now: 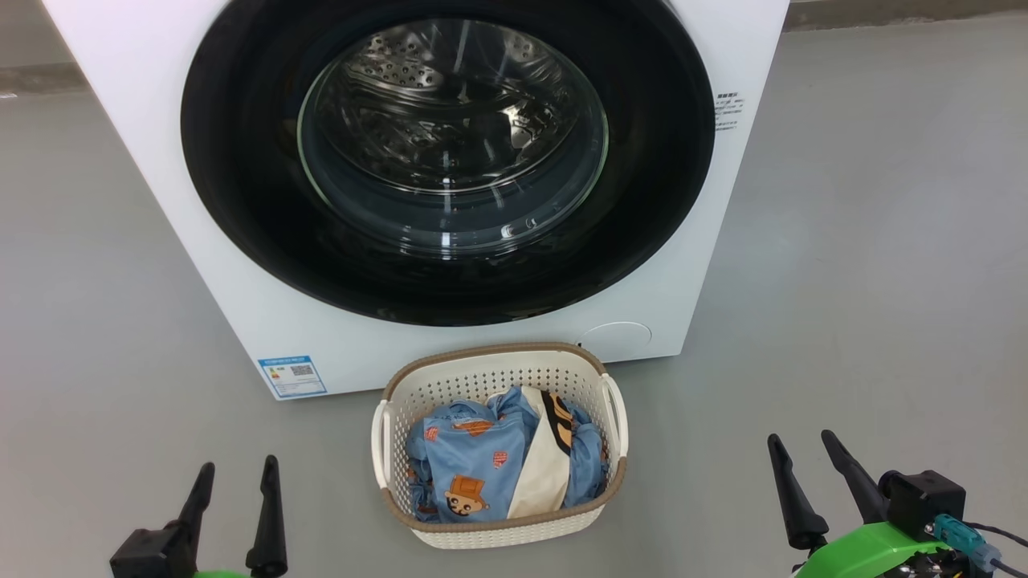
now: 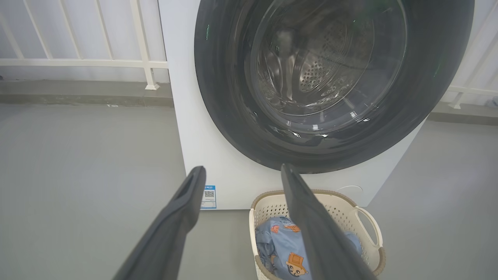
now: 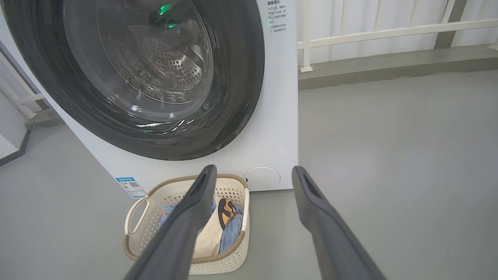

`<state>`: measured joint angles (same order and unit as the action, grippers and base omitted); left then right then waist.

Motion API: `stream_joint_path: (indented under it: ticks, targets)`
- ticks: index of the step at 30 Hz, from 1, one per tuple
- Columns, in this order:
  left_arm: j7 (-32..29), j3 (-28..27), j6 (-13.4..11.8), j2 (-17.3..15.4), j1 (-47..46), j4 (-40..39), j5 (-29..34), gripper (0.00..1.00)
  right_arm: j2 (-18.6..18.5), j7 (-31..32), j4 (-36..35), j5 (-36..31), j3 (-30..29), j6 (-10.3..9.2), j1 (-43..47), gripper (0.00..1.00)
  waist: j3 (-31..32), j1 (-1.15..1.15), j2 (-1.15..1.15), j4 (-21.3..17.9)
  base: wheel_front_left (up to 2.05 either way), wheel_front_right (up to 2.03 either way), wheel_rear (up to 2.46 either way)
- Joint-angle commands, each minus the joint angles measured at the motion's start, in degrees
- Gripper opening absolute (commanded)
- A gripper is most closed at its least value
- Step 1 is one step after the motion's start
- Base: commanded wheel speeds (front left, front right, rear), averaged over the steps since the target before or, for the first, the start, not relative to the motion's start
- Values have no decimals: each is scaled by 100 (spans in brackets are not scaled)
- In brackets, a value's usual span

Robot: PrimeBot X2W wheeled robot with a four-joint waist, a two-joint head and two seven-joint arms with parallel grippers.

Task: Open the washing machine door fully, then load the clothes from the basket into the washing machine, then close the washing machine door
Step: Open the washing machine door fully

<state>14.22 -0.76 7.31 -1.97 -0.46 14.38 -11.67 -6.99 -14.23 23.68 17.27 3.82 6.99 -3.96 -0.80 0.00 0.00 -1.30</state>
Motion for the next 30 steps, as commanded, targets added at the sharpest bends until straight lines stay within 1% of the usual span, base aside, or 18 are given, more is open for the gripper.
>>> stream_joint_path:
  ticks: [1, 30]
  targets:
    - [78, -167, -31, -91, -244, -103, 80, 100, -55, -77, -141, -26, 136, 50, -102, 100, -1, 0, 0, 3, 51, 51, -102]
    - [78, -148, -35, -91, -285, -139, 140, 100, -54, -77, -153, -28, 170, 50, -133, 100, -80, 0, 0, -42, 88, 88, -175]
